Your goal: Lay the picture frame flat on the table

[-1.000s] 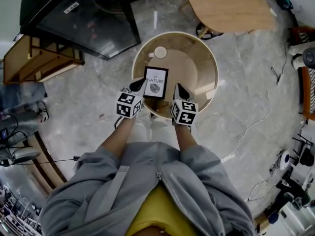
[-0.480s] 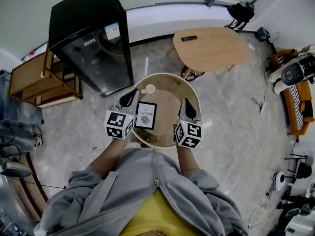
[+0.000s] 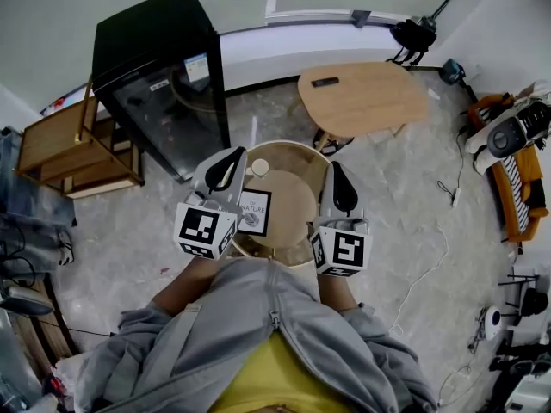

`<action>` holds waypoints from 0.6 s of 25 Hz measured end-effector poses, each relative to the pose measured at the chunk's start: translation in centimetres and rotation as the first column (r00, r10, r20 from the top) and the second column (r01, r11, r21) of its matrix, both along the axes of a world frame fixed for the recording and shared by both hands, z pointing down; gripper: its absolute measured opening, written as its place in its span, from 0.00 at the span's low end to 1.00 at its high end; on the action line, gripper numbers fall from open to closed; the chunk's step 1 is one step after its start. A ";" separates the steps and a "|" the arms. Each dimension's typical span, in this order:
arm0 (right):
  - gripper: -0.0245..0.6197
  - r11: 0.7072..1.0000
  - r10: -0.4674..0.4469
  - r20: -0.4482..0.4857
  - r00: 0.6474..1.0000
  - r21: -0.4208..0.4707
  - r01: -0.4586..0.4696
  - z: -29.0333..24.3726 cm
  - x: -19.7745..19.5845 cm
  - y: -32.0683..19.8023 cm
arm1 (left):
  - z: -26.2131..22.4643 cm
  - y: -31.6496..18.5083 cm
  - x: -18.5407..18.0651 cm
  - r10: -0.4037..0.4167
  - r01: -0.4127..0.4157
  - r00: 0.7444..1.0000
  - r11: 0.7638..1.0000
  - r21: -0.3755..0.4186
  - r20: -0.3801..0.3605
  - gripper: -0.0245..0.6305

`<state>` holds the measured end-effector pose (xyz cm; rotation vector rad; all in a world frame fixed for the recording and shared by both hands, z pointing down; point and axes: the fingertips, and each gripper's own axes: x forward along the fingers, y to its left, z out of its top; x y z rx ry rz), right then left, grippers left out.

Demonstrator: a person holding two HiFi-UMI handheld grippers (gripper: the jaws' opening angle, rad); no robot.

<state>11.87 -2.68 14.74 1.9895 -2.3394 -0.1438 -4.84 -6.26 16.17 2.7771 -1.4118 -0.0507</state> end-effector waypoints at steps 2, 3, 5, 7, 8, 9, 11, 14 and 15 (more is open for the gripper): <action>0.04 1.000 -0.006 0.003 1.000 0.007 0.006 -0.5 -0.1 0.3 | -0.8 0.4 0.4 0.006 -0.006 1.000 1.000 0.013 0.001 0.04; 0.04 1.000 -0.007 0.005 1.000 0.010 0.007 -0.8 0.0 0.4 | -1.1 0.6 0.6 0.009 -0.009 1.000 1.000 0.019 0.001 0.04; 0.04 1.000 -0.009 0.009 1.000 0.015 0.008 -1.1 0.1 0.5 | -1.6 0.8 1.0 0.016 -0.016 1.000 0.999 0.031 0.002 0.04; 0.04 1.000 -0.012 0.015 1.000 0.016 0.012 -1.1 0.4 0.7 | -1.8 1.2 1.4 0.021 -0.021 1.000 0.999 0.037 0.004 0.04; 0.04 1.000 -0.013 0.020 1.000 0.015 0.013 -1.0 0.5 0.9 | -1.8 1.5 1.7 0.024 -0.024 1.000 0.999 0.039 0.004 0.04; 0.04 1.000 -0.013 0.025 1.000 0.014 0.013 -0.9 0.6 1.1 | -1.7 1.8 1.9 0.027 -0.027 1.000 0.999 0.041 0.005 0.04; 0.04 1.000 -0.015 0.033 0.999 0.012 0.014 -0.7 0.9 1.4 | -1.6 2.1 2.2 0.032 -0.033 0.999 0.998 0.044 0.006 0.04; 0.04 1.000 -0.023 0.040 0.999 0.014 0.023 -0.9 1.4 1.6 | -1.7 2.6 2.9 0.037 -0.038 0.999 0.998 0.047 0.011 0.04; 0.04 1.000 -0.025 0.041 0.999 0.016 0.025 -0.9 1.6 1.7 | -1.7 2.7 3.2 0.038 -0.039 0.999 0.998 0.047 0.011 0.04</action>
